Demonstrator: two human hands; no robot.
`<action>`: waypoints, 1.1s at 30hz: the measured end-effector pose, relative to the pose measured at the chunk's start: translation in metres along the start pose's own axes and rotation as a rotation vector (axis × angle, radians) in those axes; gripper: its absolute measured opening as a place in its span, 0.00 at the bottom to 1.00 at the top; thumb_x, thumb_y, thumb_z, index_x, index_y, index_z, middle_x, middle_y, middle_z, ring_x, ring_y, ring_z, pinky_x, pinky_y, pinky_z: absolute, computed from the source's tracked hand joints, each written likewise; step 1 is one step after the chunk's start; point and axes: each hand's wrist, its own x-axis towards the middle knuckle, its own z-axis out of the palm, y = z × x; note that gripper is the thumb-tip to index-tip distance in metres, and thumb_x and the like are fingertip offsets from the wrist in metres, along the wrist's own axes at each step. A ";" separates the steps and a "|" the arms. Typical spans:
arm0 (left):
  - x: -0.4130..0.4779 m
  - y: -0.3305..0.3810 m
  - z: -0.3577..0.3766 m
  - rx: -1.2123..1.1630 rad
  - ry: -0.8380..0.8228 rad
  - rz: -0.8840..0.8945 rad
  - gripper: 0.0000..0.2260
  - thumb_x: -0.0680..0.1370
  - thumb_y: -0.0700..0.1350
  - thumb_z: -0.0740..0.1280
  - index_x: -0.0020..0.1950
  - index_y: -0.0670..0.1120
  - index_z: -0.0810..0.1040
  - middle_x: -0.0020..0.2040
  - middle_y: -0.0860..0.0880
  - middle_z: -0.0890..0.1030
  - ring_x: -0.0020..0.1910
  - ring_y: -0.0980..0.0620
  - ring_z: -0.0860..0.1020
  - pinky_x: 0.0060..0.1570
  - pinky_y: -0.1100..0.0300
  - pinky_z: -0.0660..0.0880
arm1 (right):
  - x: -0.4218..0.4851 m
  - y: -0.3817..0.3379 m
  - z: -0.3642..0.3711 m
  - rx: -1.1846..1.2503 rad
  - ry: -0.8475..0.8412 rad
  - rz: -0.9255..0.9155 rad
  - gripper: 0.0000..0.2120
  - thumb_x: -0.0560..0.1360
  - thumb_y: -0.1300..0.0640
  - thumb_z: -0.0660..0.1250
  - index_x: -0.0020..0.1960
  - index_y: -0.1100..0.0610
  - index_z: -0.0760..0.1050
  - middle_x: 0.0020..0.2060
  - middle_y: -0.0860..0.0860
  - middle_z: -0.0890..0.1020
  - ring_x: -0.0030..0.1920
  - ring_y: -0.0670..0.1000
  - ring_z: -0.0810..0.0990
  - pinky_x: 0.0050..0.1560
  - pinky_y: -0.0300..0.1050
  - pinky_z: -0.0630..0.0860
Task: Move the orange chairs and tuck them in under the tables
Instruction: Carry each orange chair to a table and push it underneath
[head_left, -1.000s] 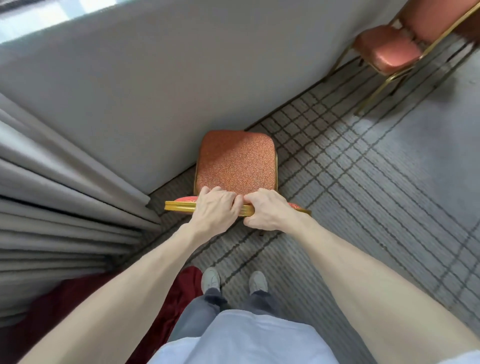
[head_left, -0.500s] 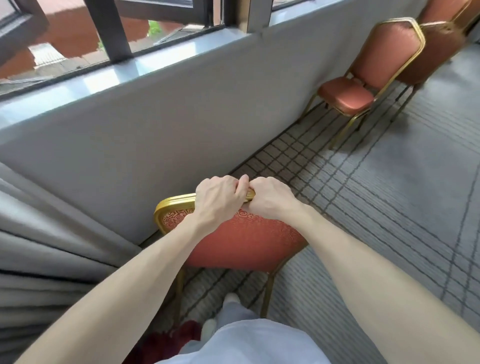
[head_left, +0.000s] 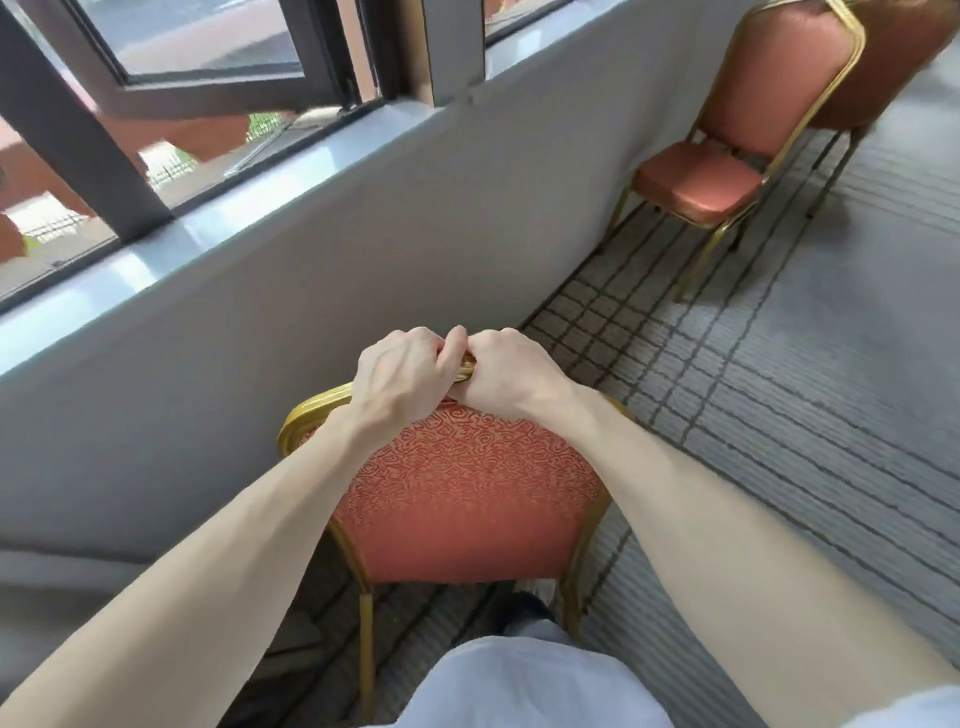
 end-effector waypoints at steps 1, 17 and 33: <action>0.020 0.009 0.000 -0.004 -0.014 -0.003 0.28 0.82 0.57 0.51 0.31 0.41 0.72 0.30 0.46 0.77 0.37 0.43 0.76 0.39 0.53 0.68 | 0.015 0.013 -0.009 0.020 -0.014 0.009 0.14 0.72 0.39 0.63 0.39 0.50 0.72 0.39 0.50 0.83 0.43 0.57 0.81 0.38 0.46 0.70; 0.141 0.296 0.092 0.140 -0.233 0.779 0.12 0.83 0.46 0.52 0.43 0.48 0.69 0.42 0.45 0.79 0.44 0.38 0.79 0.39 0.48 0.77 | -0.068 0.256 -0.148 0.238 0.211 0.613 0.11 0.70 0.49 0.72 0.34 0.50 0.73 0.32 0.48 0.80 0.38 0.52 0.81 0.32 0.41 0.68; -0.016 0.486 0.156 -0.014 -0.669 1.692 0.19 0.83 0.53 0.51 0.46 0.43 0.76 0.54 0.39 0.81 0.56 0.38 0.78 0.45 0.53 0.69 | -0.319 0.223 -0.146 0.055 0.580 1.533 0.15 0.70 0.42 0.70 0.44 0.54 0.77 0.45 0.55 0.85 0.50 0.57 0.84 0.43 0.42 0.75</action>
